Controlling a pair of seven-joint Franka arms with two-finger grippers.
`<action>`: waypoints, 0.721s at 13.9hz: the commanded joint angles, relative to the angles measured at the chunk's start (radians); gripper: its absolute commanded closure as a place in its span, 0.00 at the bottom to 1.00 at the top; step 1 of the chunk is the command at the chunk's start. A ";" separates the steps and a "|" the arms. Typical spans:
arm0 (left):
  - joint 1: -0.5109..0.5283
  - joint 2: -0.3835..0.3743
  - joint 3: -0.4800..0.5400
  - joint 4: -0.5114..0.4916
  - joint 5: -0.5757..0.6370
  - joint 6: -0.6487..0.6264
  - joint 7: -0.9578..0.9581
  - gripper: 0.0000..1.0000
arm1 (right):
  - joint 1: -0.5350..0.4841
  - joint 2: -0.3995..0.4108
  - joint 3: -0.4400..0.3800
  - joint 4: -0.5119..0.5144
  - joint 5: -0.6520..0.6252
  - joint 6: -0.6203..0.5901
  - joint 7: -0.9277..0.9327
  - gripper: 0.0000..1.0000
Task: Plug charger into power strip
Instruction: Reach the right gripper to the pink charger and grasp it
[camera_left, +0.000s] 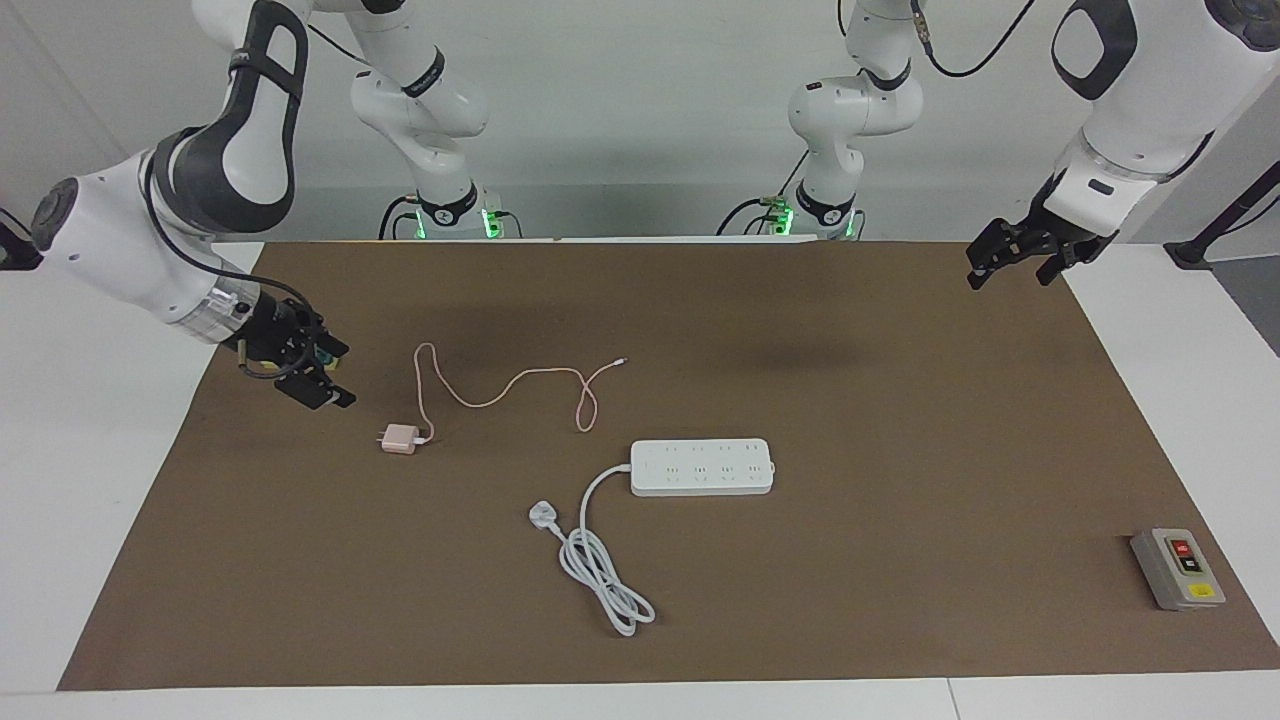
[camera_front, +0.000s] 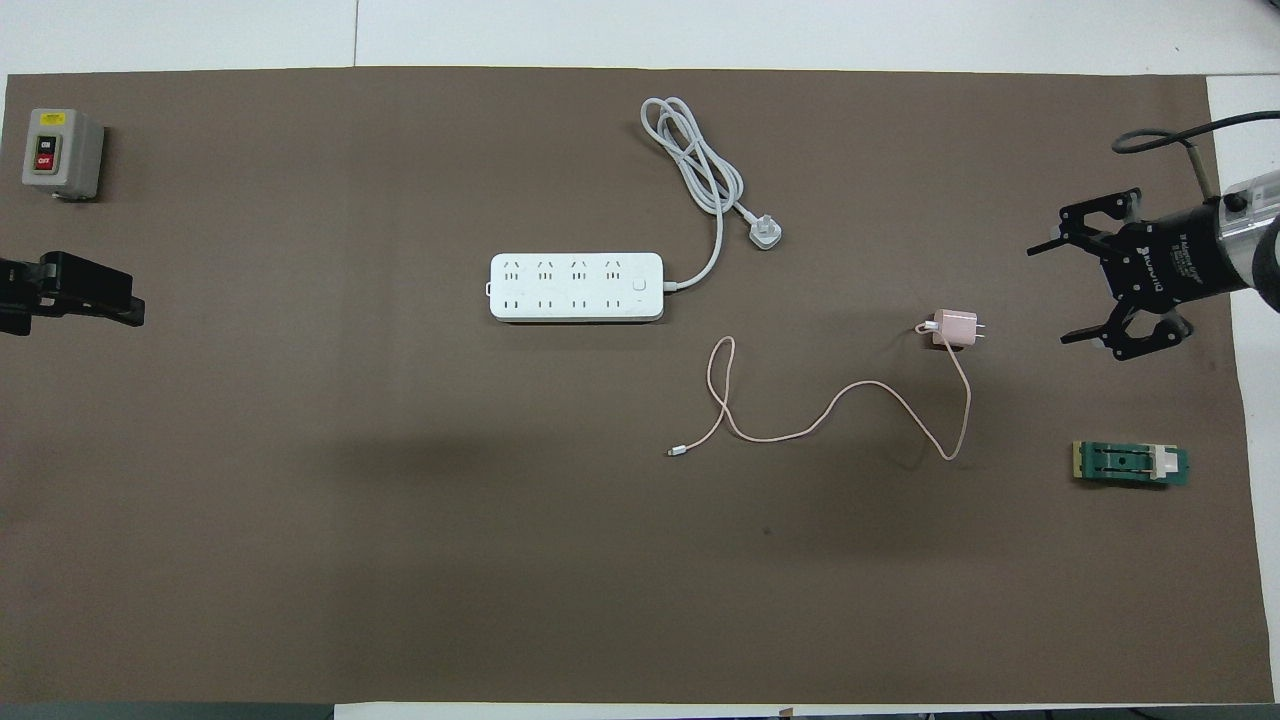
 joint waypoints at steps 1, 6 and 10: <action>-0.008 -0.027 0.007 -0.027 0.004 -0.003 -0.012 0.00 | -0.025 0.019 0.010 -0.049 0.075 0.044 0.014 0.00; -0.008 -0.027 0.007 -0.027 0.004 -0.003 -0.012 0.00 | -0.052 0.100 0.010 -0.052 0.148 0.070 0.038 0.00; -0.008 -0.027 0.007 -0.027 0.004 -0.003 -0.012 0.00 | -0.051 0.157 0.010 -0.061 0.156 0.076 -0.016 0.00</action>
